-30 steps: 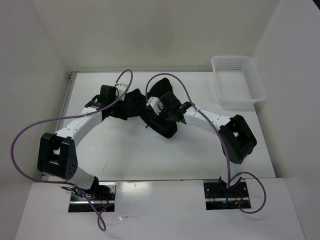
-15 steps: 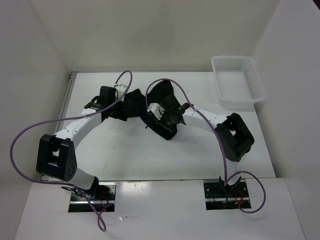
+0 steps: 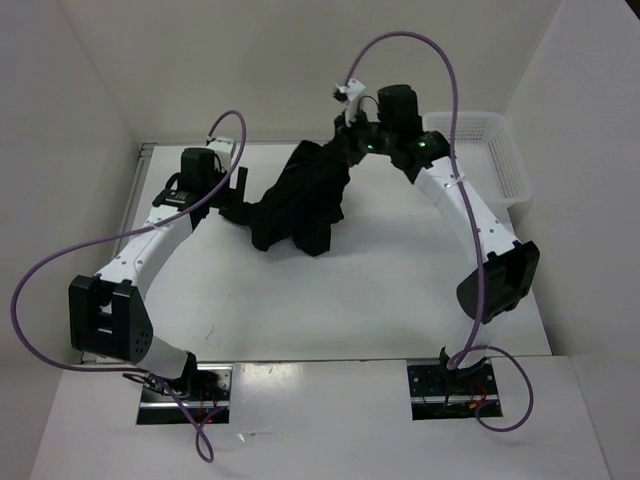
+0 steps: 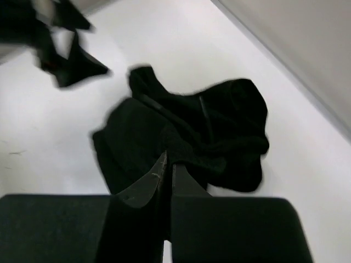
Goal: Fold and stack the shorts
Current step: Move the shorts to the center of the board, then flatten the shorts out
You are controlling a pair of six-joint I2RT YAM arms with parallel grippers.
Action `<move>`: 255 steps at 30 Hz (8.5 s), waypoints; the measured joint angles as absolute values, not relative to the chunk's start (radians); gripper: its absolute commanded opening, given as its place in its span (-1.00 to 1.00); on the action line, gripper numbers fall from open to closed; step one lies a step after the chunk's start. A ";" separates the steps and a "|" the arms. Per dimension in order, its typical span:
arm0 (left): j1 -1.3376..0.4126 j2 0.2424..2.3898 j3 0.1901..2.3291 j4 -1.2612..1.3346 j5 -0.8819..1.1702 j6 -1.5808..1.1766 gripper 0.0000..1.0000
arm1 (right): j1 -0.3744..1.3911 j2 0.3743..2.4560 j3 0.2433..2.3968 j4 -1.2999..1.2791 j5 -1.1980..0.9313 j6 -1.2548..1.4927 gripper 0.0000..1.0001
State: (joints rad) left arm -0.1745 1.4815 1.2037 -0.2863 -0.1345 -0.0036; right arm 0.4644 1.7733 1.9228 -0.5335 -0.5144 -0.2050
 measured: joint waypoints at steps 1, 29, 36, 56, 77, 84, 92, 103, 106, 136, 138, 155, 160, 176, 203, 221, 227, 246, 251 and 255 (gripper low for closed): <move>-0.171 1.481 1.208 -0.280 -0.137 -0.003 1.00 | 0.424 1.753 1.870 -0.533 -0.516 -0.202 -1.00; -0.497 1.733 0.974 -0.117 -0.134 -0.004 0.91 | 0.176 1.658 1.346 -0.580 -0.429 -0.274 -1.00; -0.497 1.766 0.999 -0.113 -0.093 -0.004 -1.00 | 0.176 1.633 1.304 -0.580 -0.430 -0.286 -1.00; -0.168 1.755 1.864 -0.221 -0.240 -0.006 -1.00 | 0.213 1.940 2.205 -0.473 -0.381 -0.171 -1.00; -0.387 1.395 0.961 -0.731 -0.250 -0.002 0.45 | 0.453 1.594 1.167 -0.823 -0.245 -0.744 -1.00; -0.196 1.555 1.067 -0.697 -0.248 -0.002 0.42 | 0.443 1.549 1.123 -0.809 -0.136 -0.829 -1.00; -0.044 1.708 1.206 -0.635 -0.086 -0.003 0.44 | 0.413 1.549 1.079 -0.806 -0.108 -0.854 -1.00; -0.079 1.817 1.298 -0.565 0.176 -0.003 0.53 | 0.413 1.549 1.073 -0.800 -0.107 -0.854 -1.00; -0.095 1.884 1.298 -0.549 0.176 -0.004 0.40 | 0.412 1.549 1.073 -0.799 -0.108 -0.854 -1.00; -0.353 1.886 1.851 -0.654 0.086 0.000 -0.60 | 0.413 1.549 1.079 -0.754 -0.100 -0.854 -1.00; -0.375 1.995 1.867 -0.659 0.081 -0.001 -0.51 | 0.412 1.549 1.080 -0.752 -0.098 -0.854 -1.00; -0.306 2.109 2.017 -0.610 0.108 -0.003 0.60 | 0.412 1.549 1.079 -0.737 -0.084 -0.854 -1.00; -0.183 2.157 2.020 -0.562 0.072 -0.006 0.12 | 0.412 1.549 1.079 -0.733 -0.081 -0.854 -1.00; -0.193 2.326 1.974 -0.577 0.149 -0.004 0.38 | 0.412 1.549 1.079 -0.728 -0.073 -0.854 -1.00; -0.065 2.366 2.044 -0.822 0.483 -0.004 -1.00 | 0.387 1.675 1.425 -0.765 -0.209 -0.661 -1.00; 0.255 2.025 1.821 -1.147 0.614 -0.004 -1.00 | 0.263 1.868 1.780 -0.658 -0.420 -0.377 -1.00; 0.272 1.986 1.545 -1.239 0.514 -0.004 -1.00 | 0.333 1.687 1.416 -0.785 -0.408 -0.555 -1.00; 0.160 1.684 1.126 -1.285 0.193 -0.001 0.00 | 0.497 1.539 1.020 -1.087 -0.209 -0.896 0.46; 0.192 1.695 1.174 -1.280 0.153 -0.004 0.34 | 0.492 1.496 1.022 -1.073 -0.134 -0.906 0.59; 0.202 1.726 1.377 -1.196 0.141 -0.004 0.39 | 0.456 1.428 1.106 -1.015 -0.172 -0.847 0.70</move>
State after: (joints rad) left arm 0.2020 1.7256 1.3766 -1.1957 0.1406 -0.0036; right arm 0.4561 1.4281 1.1065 -1.0145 -0.1722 -0.8474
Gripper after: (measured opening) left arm 0.692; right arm 0.841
